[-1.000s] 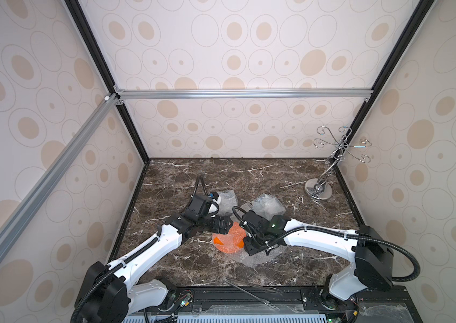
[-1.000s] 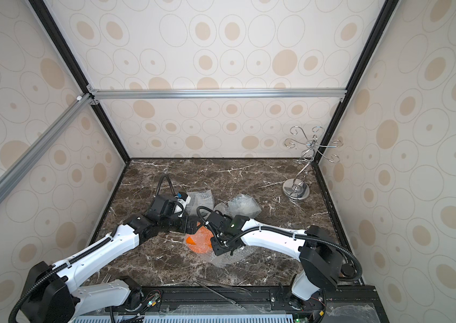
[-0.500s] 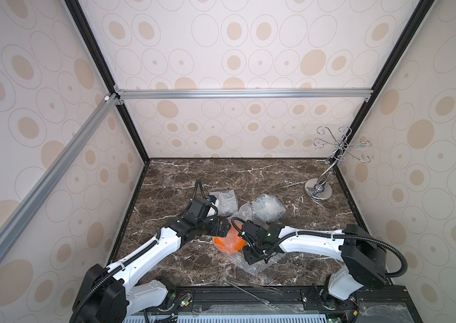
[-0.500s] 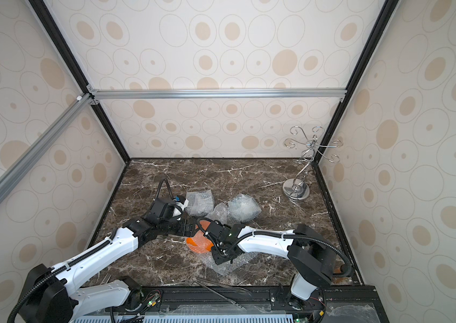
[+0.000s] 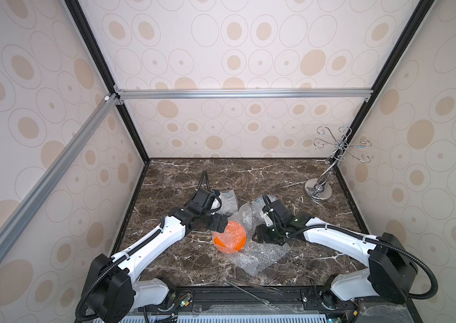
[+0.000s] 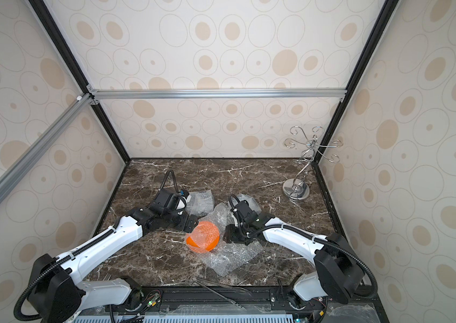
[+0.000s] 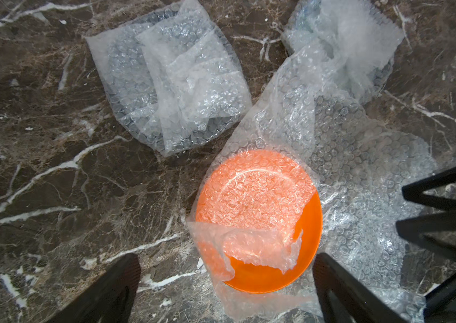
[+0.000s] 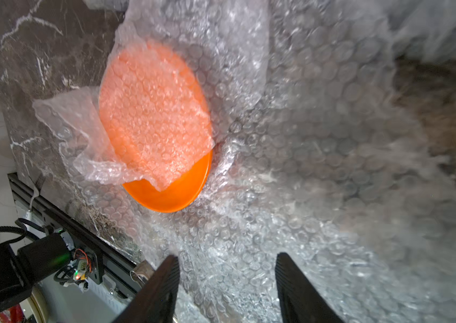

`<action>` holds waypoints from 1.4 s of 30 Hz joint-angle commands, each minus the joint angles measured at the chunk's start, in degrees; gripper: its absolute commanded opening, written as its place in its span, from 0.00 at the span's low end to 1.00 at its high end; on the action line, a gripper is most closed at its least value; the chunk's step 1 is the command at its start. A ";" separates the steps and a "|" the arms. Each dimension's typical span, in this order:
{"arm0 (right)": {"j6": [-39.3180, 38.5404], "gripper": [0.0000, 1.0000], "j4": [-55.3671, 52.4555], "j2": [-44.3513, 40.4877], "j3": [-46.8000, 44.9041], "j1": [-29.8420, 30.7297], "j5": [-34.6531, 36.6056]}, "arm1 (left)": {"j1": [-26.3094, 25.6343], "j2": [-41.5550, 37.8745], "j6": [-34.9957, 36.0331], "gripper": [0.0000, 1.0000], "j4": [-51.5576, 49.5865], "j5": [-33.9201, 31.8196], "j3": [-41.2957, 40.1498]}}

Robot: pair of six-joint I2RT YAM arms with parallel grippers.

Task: Unpack dinner plates from bubble wrap
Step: Unwrap the bubble wrap at the center of the board.

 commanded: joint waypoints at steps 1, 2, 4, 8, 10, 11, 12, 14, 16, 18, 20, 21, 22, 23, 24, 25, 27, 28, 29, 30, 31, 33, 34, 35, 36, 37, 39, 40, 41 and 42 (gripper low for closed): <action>0.37 0.60 -0.49 1.27 1.04 -1.13 -3.18 | -0.21 -0.23 0.97 0.97 0.22 0.63 0.87; 0.15 0.60 -0.30 2.26 1.78 -1.14 -3.44 | -0.20 -0.32 0.49 0.97 1.41 1.68 0.32; 0.18 0.60 0.46 4.82 2.97 -1.13 -4.22 | -0.31 -0.52 -0.40 0.97 3.17 2.82 -0.62; 0.72 0.58 2.98 8.72 4.83 -1.13 -3.98 | -0.31 -0.60 -1.05 0.97 4.39 3.32 -1.51; 0.80 0.57 3.36 10.33 5.99 -1.13 -3.26 | -0.29 -0.97 -1.13 0.97 4.73 3.50 -1.85; 0.80 0.57 3.27 11.36 6.81 -1.13 -3.29 | -0.31 -1.19 -1.18 0.97 4.88 3.62 -2.10; 0.95 0.55 3.55 12.19 7.54 -1.18 -3.56 | -0.29 -1.30 -1.13 0.97 4.95 3.67 -2.42; 1.99 0.54 5.07 13.47 7.98 -1.11 -4.20 | -0.29 -1.64 -1.22 0.97 5.17 3.59 -3.07; 3.30 0.54 6.21 14.60 8.32 -1.08 -4.61 | -0.27 -1.86 -1.47 0.97 5.43 3.56 -3.67; 4.58 0.54 6.40 15.92 8.85 -1.01 -4.47 | -0.27 -2.03 -1.54 0.97 5.78 3.82 -4.40; 5.68 0.55 7.28 17.14 8.95 -1.04 -4.06 | -0.28 -2.38 -1.67 0.97 6.25 3.93 -5.03; 6.14 0.55 7.66 17.75 9.08 -1.06 -3.96 | -0.29 -2.55 -1.73 0.97 6.37 4.02 -5.31; 6.40 0.55 8.03 18.25 9.24 -1.05 -3.88 | -0.31 -2.63 -1.74 0.97 6.36 3.97 -5.45; 6.74 0.55 8.56 18.70 9.30 -1.05 -3.74 | -0.31 -2.77 -1.59 0.97 6.36 3.94 -5.62; 7.13 0.55 9.28 19.08 9.20 -0.98 -3.61 | -0.31 -2.91 -1.52 0.97 6.45 3.85 -5.76; 7.47 0.55 9.91 19.30 9.13 -1.03 -3.60 | -0.31 -2.99 -1.48 0.97 6.45 3.85 -5.85; 8.17 0.55 11.42 19.81 9.12 -0.98 -3.64 | -0.31 -3.08 -1.22 0.97 6.37 3.75 -5.89; 8.39 0.55 11.76 20.01 9.17 -0.89 -3.68 | -0.29 -3.08 -1.14 0.97 6.40 3.76 -5.90; 8.55 0.55 12.01 20.33 9.47 -0.80 -3.68 | -0.29 -3.08 -1.06 0.97 6.28 3.72 -5.96; 8.70 0.54 12.05 20.58 9.70 -0.79 -3.61 | -0.31 -3.12 -0.97 0.97 6.32 3.74 -6.03; 8.80 0.54 12.20 20.81 9.98 -0.75 -3.54 | -0.31 -3.08 -0.89 0.97 6.30 3.72 -6.02; 9.15 0.53 12.46 21.45 10.35 -0.65 -3.76 | -0.31 -3.10 -0.91 0.97 6.32 3.93 -6.06; 9.39 0.53 12.66 21.76 10.44 -0.61 -3.83 | -0.31 -3.20 -0.96 0.97 6.36 4.02 -6.04; 9.78 0.53 13.02 22.10 10.44 -0.61 -3.86 | -0.31 -3.28 -0.97 0.97 6.41 4.07 -6.11; 10.19 0.53 13.57 22.39 10.36 -0.52 -4.02 | -0.29 -3.34 -1.00 0.97 6.46 4.06 -6.15; 10.48 0.53 13.78 22.60 10.34 -0.39 -4.13 | -0.25 -3.46 -1.06 0.97 6.45 4.11 -6.17; 11.32 0.53 13.74 22.68 10.31 0.05 -3.73 | -0.27 -3.52 -1.18 0.97 6.54 4.20 -6.28; 11.47 0.53 13.79 22.45 10.13 0.23 -3.21 | -0.30 -3.65 -1.05 0.97 6.54 4.24 -6.21; 11.82 0.53 13.74 22.12 10.02 0.38 -2.68 | -0.29 -3.61 -0.97 0.97 6.58 4.27 -6.21; 12.06 0.54 13.81 21.95 9.80 0.61 -2.29 | -0.31 -3.73 -0.89 0.97 6.47 4.29 -6.20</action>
